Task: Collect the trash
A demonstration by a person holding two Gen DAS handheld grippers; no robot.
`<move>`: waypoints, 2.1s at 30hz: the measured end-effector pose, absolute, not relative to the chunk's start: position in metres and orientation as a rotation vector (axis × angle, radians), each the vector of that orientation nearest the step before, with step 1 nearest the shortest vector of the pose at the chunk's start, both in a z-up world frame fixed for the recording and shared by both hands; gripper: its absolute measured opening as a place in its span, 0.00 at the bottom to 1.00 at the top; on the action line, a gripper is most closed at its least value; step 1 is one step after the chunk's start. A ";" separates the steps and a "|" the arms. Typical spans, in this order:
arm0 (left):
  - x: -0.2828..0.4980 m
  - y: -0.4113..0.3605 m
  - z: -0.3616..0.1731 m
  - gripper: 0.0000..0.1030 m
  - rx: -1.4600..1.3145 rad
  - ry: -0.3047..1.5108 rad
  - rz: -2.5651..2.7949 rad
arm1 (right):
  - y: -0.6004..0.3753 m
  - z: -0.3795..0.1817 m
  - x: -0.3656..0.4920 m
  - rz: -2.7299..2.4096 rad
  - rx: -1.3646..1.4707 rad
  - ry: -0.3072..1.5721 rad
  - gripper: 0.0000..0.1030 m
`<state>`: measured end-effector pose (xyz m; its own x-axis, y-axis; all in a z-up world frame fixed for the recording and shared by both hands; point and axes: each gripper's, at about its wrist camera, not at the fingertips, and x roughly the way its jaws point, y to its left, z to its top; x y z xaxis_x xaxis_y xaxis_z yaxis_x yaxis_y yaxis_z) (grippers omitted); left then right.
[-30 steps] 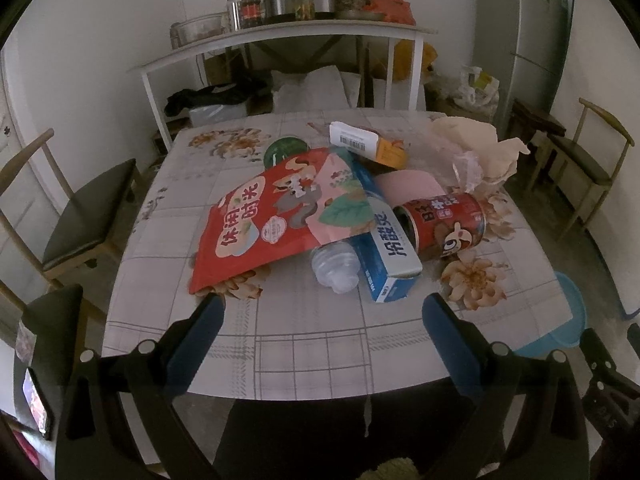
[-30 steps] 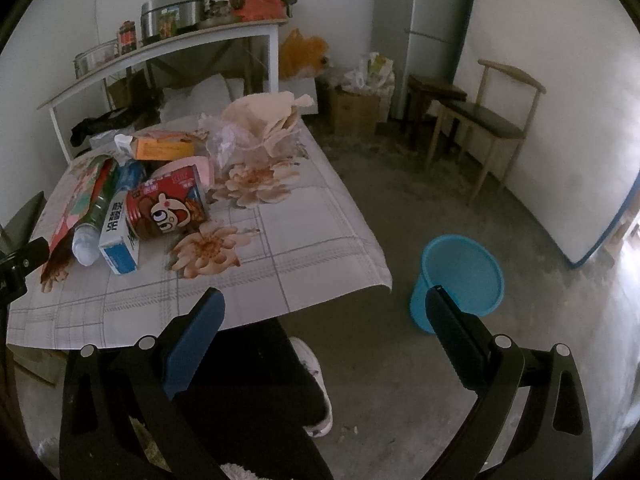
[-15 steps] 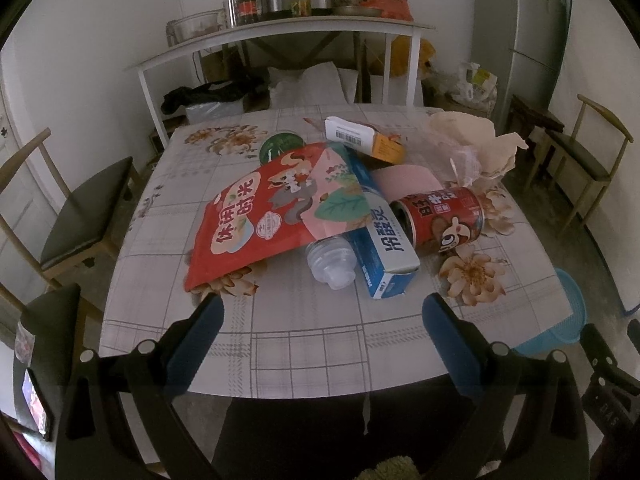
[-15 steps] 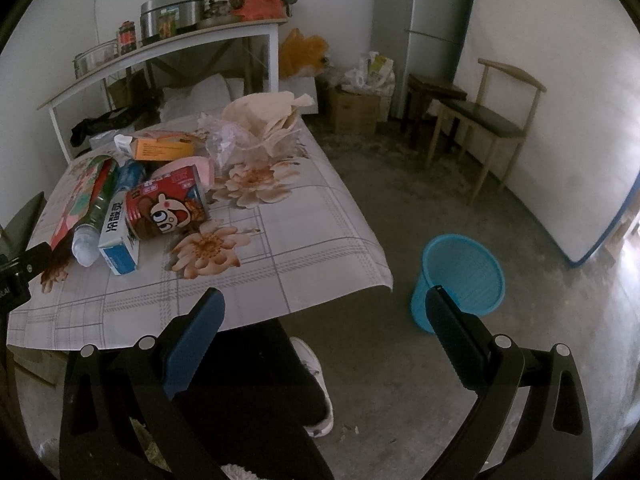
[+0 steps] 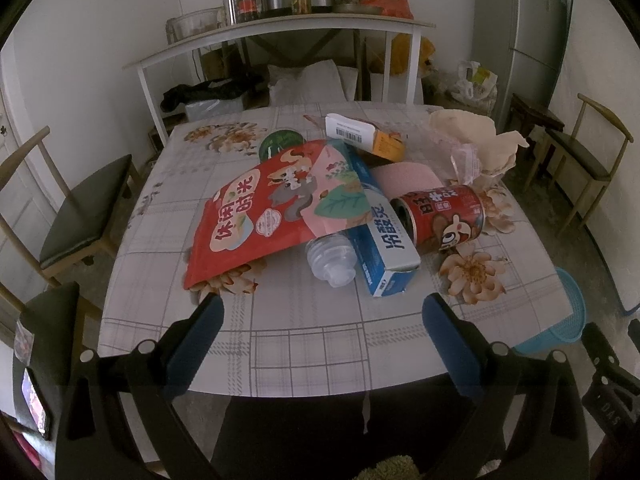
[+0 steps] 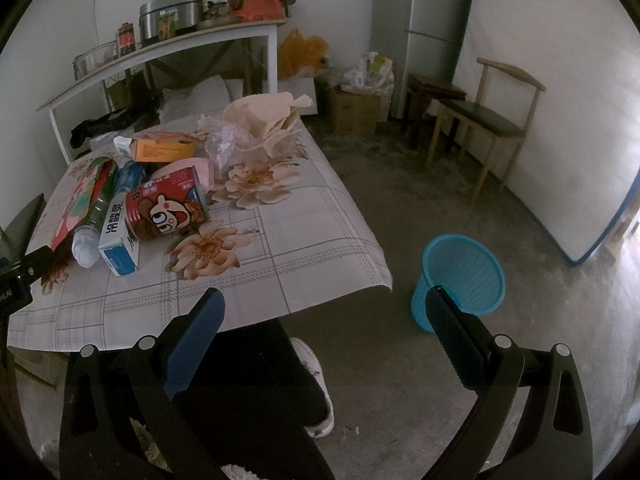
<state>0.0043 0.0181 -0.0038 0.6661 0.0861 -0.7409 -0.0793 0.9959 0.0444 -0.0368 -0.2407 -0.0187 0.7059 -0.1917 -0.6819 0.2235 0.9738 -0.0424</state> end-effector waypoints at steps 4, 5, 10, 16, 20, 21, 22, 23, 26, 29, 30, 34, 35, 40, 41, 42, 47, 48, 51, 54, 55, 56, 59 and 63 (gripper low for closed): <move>0.005 0.018 -0.004 0.94 0.009 0.838 0.093 | -0.241 -0.019 -0.037 -0.231 0.046 0.754 0.93; 0.005 0.019 -0.004 0.94 0.008 0.840 0.093 | -0.241 -0.018 -0.037 -0.231 0.047 0.754 0.93; 0.004 0.019 -0.004 0.94 0.006 0.842 0.092 | -0.241 -0.018 -0.037 -0.235 0.046 0.753 0.93; 0.004 0.019 -0.004 0.94 0.007 0.843 0.093 | -0.241 -0.018 -0.037 -0.235 0.047 0.752 0.93; 0.004 0.021 -0.005 0.95 0.003 0.845 0.093 | -0.241 -0.017 -0.036 -0.239 0.046 0.755 0.93; 0.004 0.022 -0.005 0.94 0.002 0.847 0.094 | -0.241 -0.016 -0.036 -0.240 0.045 0.754 0.93; 0.004 0.022 -0.005 0.95 0.002 0.846 0.094 | -0.241 -0.017 -0.036 -0.238 0.048 0.755 0.93; 0.003 0.022 -0.005 0.95 0.001 0.847 0.094 | -0.241 -0.017 -0.036 -0.238 0.048 0.755 0.93; 0.003 0.024 -0.006 0.94 0.001 0.846 0.096 | -0.241 -0.017 -0.036 -0.240 0.046 0.756 0.93; 0.005 0.026 -0.007 0.94 -0.003 0.851 0.100 | -0.241 -0.016 -0.036 -0.242 0.048 0.755 0.93; 0.005 0.026 -0.007 0.94 -0.004 0.852 0.100 | -0.242 -0.016 -0.037 -0.241 0.048 0.754 0.93; 0.008 0.028 -0.008 0.94 -0.004 0.852 0.098 | -0.242 -0.016 -0.036 -0.241 0.051 0.754 0.93; 0.009 0.030 -0.008 0.95 -0.003 0.846 0.097 | -0.241 -0.014 -0.035 -0.239 0.053 0.753 0.93; 0.014 0.048 -0.008 0.94 0.006 0.815 0.087 | -0.231 -0.003 -0.023 -0.218 0.050 0.731 0.93; 0.014 0.054 -0.009 0.95 0.005 0.809 0.093 | -0.226 0.001 -0.019 -0.207 0.045 0.720 0.93; 0.014 0.061 -0.009 0.94 0.001 0.802 0.097 | -0.221 0.004 -0.015 -0.196 0.036 0.711 0.93; 0.017 0.097 -0.017 0.95 0.009 0.774 0.088 | -0.195 0.015 0.005 -0.141 -0.001 0.659 0.93; 0.016 0.102 -0.020 0.95 0.009 0.760 0.075 | -0.193 0.015 0.009 -0.133 -0.003 0.654 0.93; 0.013 0.116 -0.027 0.95 0.001 0.697 -0.054 | -0.178 0.012 0.026 -0.103 -0.017 0.643 0.93; 0.014 0.118 -0.029 0.95 0.036 0.636 -0.094 | -0.162 0.006 0.042 -0.054 -0.028 0.653 0.93; 0.017 0.116 -0.030 0.95 0.070 0.623 -0.097 | -0.155 0.004 0.048 -0.045 -0.029 0.664 0.93; 0.020 0.115 -0.034 0.94 0.129 0.615 -0.094 | -0.151 0.003 0.052 -0.034 -0.028 0.670 0.93; 0.031 0.110 -0.048 0.95 0.279 0.617 -0.084 | -0.137 0.001 0.062 -0.008 -0.036 0.684 0.93; 0.045 0.104 -0.072 0.94 0.461 0.652 -0.115 | -0.129 -0.003 0.069 -0.012 -0.048 0.701 0.93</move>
